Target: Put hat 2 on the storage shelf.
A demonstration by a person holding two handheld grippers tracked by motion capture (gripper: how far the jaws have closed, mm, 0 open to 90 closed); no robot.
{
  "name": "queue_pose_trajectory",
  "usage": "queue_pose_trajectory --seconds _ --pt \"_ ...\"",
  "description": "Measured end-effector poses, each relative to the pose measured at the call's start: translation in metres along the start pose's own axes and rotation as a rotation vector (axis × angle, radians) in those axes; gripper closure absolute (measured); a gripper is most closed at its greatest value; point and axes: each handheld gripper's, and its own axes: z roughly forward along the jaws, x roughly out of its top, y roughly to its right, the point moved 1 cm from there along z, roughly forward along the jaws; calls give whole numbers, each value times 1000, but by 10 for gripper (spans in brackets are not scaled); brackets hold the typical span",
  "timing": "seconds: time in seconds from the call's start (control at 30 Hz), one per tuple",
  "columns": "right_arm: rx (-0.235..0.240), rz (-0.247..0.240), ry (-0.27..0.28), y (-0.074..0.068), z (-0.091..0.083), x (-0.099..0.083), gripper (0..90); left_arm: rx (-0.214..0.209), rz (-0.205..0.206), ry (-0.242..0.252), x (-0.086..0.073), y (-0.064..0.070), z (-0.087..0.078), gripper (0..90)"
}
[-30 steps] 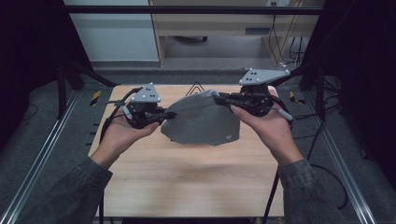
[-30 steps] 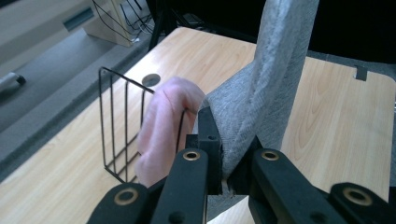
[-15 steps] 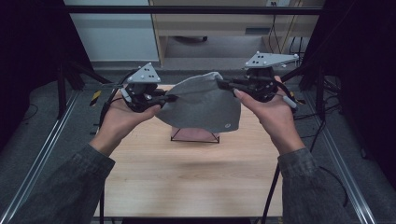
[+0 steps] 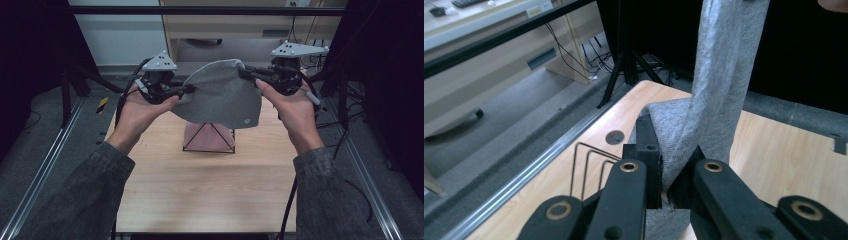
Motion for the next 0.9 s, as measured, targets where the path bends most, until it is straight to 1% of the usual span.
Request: queue_pose_trajectory --seconds 0.07,0.1,0.13,0.27,0.3,0.4,0.43,0.47,0.6,0.63,0.67,0.73,0.87,0.9 --pt "-5 10 13 5 2 0 849 -2 -12 11 1 -4 4 867" --pt "-5 10 13 5 2 0 849 -2 -12 11 1 -4 4 867" --pt "-13 16 21 10 5 -1 849 10 -27 15 2 -7 9 867" --pt "-28 38 41 19 12 -3 849 38 -31 26 4 -14 19 867" --pt "-31 42 41 21 14 -3 849 51 -28 27 4 -16 22 867" --pt "-44 43 46 29 21 -5 849 70 -21 30 5 -23 30 866" --pt "-45 46 47 31 24 -5 848 70 -21 30 5 -23 30 867" --pt "-48 46 48 34 27 -5 848 78 -17 28 4 -28 35 866" --pt "-56 59 49 45 40 -9 848 103 -14 31 -1 -39 46 866" --pt "-60 57 51 47 44 -11 848 103 -14 31 -1 -39 46 866" --pt "-60 62 56 49 48 -12 848 109 -39 39 -5 -46 52 866" --pt "-68 63 48 52 56 -15 848 129 -38 37 -9 -52 57 866" --pt "-75 65 38 60 72 -23 848 134 -57 45 -16 -63 67 866" --pt "-75 65 38 60 72 -23 848 134 -57 45 -16 -63 67 866"
